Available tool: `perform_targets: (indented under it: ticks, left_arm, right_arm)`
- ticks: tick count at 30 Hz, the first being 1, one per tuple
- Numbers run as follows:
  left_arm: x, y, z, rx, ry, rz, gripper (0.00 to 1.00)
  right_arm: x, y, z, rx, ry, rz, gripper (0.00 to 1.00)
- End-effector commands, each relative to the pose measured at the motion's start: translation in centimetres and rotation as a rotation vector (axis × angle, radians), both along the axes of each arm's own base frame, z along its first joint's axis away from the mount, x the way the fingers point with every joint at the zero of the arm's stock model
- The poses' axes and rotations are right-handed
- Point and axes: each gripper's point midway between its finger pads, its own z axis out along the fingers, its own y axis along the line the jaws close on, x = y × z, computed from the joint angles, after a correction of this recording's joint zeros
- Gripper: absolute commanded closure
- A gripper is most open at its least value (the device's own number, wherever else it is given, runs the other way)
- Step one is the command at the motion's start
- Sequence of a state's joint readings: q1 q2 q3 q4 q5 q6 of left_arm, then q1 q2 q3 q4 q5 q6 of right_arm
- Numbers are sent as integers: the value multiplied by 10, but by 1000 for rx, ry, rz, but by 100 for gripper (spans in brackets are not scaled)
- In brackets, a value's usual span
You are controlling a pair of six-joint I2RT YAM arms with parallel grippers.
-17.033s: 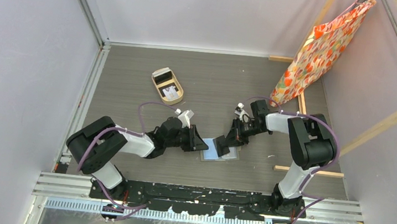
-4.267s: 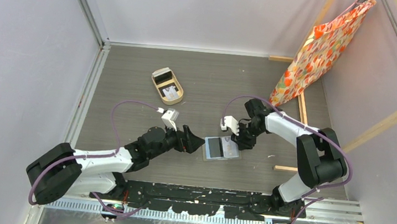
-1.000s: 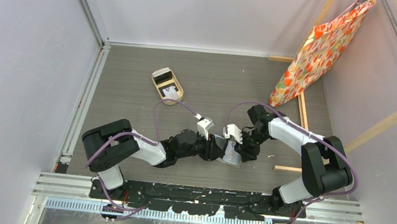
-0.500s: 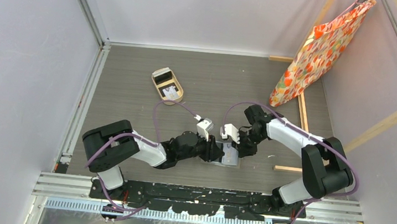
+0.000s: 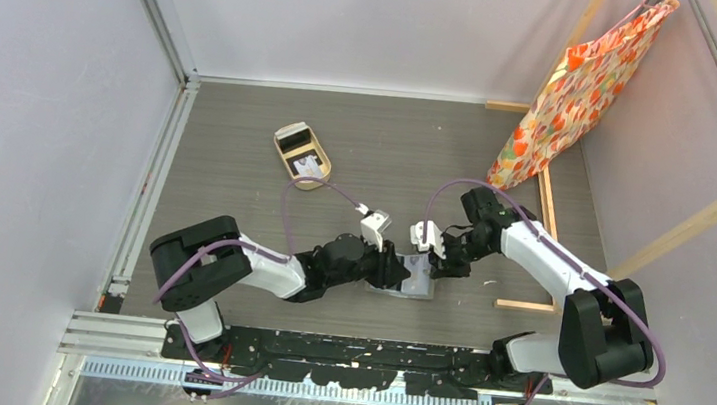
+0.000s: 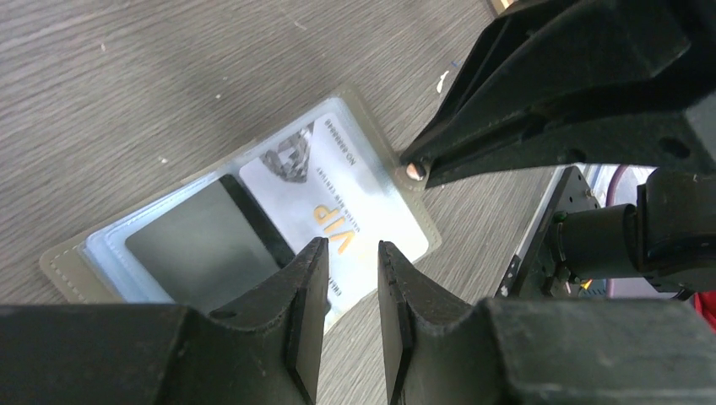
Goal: Put the credit cards into the card holder
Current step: Turn over the card slot in the card holder.
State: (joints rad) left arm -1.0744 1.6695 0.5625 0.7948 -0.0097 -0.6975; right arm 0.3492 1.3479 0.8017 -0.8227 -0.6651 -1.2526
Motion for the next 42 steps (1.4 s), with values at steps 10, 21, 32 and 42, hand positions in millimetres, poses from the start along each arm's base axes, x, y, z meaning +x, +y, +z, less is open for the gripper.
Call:
perform_targets:
  ticks: [10,21,32,42]
  left_arm:
    - [9,-6,19,21,-69,15,70]
    - [2,59,34,193,22,174,56]
    - [-18,81,16,188,194,230,41]
    - [-18,68,-2,104,309,256,38]
  right_arm:
    - [4,10,6,84,-8,-3,88]
    - [27,-1,2,23,-54,-106,86]
    - [29,-3,-2,3,-41,-118,86]
    - [28,-4,-6,-6,-23,-117,86]
